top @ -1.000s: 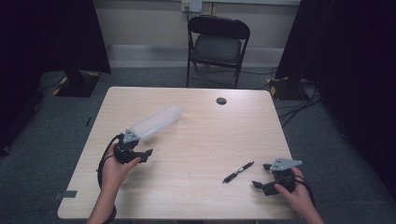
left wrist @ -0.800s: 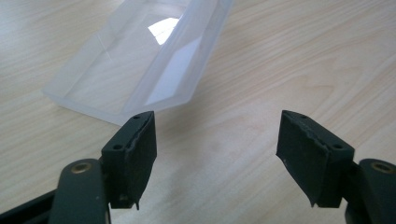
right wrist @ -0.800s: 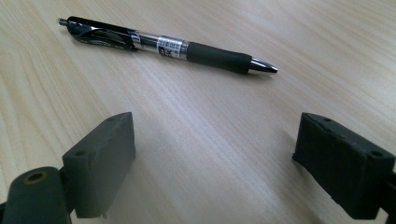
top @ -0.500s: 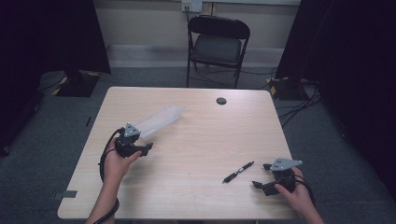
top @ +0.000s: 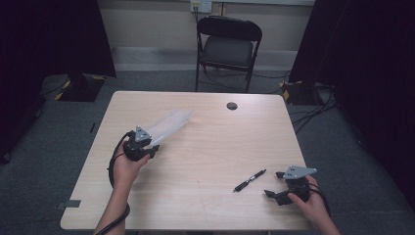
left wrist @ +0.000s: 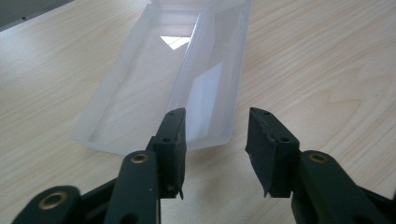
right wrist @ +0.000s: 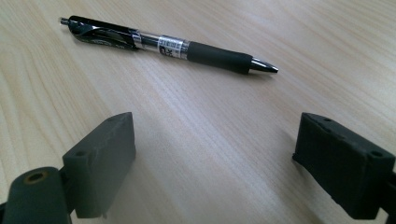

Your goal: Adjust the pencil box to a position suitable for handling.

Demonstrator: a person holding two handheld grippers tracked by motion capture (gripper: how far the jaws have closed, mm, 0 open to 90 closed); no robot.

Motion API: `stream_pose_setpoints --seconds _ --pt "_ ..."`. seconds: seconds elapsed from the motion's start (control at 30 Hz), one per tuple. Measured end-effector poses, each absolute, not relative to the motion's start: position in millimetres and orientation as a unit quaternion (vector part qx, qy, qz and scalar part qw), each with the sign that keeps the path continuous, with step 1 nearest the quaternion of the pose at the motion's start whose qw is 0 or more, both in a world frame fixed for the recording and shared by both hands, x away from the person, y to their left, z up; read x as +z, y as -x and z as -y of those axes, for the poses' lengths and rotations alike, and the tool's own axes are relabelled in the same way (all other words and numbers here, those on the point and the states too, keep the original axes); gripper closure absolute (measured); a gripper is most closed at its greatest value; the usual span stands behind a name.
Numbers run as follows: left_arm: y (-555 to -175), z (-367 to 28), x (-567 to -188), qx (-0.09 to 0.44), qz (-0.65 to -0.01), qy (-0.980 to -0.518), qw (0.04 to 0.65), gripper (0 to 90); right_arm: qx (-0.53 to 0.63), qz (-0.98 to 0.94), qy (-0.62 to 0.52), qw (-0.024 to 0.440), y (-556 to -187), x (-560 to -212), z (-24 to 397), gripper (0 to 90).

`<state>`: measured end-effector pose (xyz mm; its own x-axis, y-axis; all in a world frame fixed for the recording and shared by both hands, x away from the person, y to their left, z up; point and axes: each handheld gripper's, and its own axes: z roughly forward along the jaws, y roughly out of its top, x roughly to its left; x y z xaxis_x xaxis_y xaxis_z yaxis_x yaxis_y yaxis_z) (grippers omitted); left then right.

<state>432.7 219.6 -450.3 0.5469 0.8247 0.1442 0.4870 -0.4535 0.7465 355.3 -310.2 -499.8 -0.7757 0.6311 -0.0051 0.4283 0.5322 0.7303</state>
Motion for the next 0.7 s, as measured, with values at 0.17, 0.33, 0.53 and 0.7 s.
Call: stream_pose_setpoints --seconds 0.17,0.33,0.53,0.7 --pt "-434.2 -218.1 -449.4 0.256 -0.412 -0.809 0.332 62.5 0.374 -0.865 -0.306 0.136 -355.4 -499.8 310.3 11.5" --pt "-434.7 -216.9 -450.8 0.247 -0.417 -0.809 0.332 63.5 0.374 -0.865 -0.306 0.135 -355.4 -499.8 310.3 11.5" --pt "-435.6 -215.0 -448.5 0.252 -0.417 -0.810 0.326 67.4 0.375 -0.865 -0.305 0.136 -355.6 -499.8 310.5 11.5" --pt "-434.3 -210.1 -444.7 0.244 -0.407 -0.818 0.325 71.9 0.375 -0.865 -0.305 0.135 -355.5 -499.8 310.5 11.5"
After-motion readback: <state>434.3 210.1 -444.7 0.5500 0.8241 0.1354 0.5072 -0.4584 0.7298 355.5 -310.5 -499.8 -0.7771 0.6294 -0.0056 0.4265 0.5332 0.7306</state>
